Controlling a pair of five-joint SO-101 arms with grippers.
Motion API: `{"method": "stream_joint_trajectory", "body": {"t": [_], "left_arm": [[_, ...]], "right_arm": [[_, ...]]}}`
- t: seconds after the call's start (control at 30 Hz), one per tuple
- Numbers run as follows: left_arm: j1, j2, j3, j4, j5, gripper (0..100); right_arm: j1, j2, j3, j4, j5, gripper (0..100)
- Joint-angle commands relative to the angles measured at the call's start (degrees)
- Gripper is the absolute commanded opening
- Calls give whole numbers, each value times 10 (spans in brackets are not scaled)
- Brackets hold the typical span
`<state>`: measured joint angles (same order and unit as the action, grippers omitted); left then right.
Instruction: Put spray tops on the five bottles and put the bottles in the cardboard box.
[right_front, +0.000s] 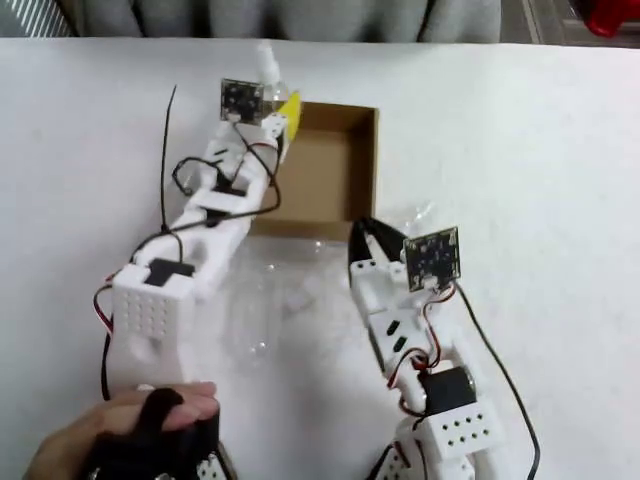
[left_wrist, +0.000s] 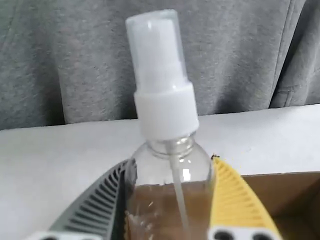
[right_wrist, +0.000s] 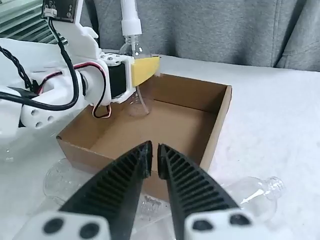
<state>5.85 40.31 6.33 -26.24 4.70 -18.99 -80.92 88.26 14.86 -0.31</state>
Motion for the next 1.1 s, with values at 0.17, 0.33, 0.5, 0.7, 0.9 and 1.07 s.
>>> {"method": "stream_joint_trajectory", "body": {"t": [0.17, 0.33, 0.5, 0.7, 0.9, 1.07], "left_arm": [[0, -15, -35, -17, -8, 30], [0, -15, -34, -6, -3, 189], [0, -15, -34, 20, 3, 260], [-1, -15, -29, 24, 15, 264], [-1, -22, -1, 20, 13, 264], [-1, -22, 8, 23, 13, 264]], "right_arm": [[-7, -8, -7, -12, -5, 16], [-7, -8, -7, -12, -5, 16], [-7, -8, -7, -13, -5, 16], [-7, -8, -7, -14, -5, 16], [-7, -8, -7, -14, -5, 16], [-7, -8, -7, -14, -5, 16]]}}
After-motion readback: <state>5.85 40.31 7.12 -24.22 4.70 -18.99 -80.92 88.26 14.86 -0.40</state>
